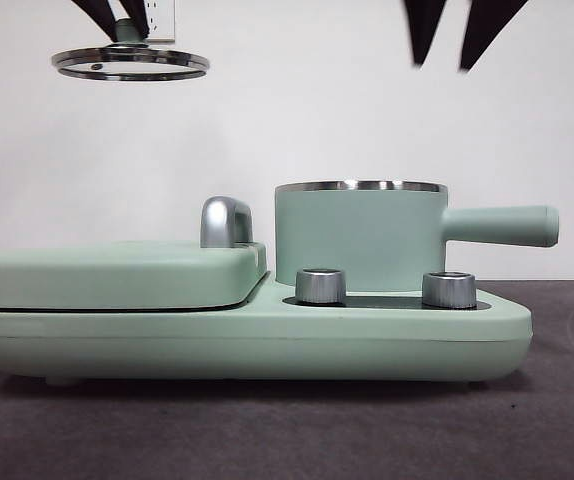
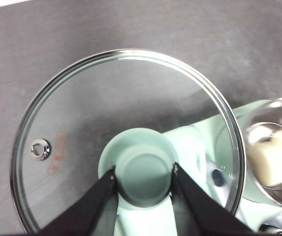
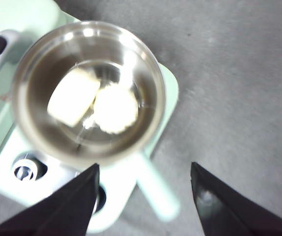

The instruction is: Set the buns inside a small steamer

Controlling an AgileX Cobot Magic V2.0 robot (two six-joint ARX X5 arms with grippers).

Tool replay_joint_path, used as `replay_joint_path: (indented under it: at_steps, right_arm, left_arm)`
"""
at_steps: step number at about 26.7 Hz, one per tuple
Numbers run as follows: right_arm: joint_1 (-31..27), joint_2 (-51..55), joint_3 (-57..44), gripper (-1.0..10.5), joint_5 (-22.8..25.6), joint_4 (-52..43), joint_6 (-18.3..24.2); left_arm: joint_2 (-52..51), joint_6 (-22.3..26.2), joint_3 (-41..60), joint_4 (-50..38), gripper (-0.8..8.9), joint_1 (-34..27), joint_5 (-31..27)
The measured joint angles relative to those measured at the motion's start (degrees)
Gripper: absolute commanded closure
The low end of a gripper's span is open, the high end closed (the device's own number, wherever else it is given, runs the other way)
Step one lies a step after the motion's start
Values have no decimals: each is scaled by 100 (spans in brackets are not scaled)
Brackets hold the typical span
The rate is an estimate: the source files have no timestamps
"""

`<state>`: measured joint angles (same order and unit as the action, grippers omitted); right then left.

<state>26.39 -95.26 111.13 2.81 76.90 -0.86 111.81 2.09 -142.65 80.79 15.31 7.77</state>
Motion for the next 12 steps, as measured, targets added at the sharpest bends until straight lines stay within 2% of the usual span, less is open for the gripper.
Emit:
replay_joint_path:
  at_steps: [4,9,12]
  right_arm:
    - [2,1397,-835,650,-50,0,2]
    - [2,3348,-2465,553,-345,-44,-2]
    - [2,4734,-3595,554,-833,-562,-48]
  left_arm:
    - [0,0,0,0,798,417,0]
    - [0,-20,0,0,798,1104,0]
    - [0,-20,0,0,799,1532,0]
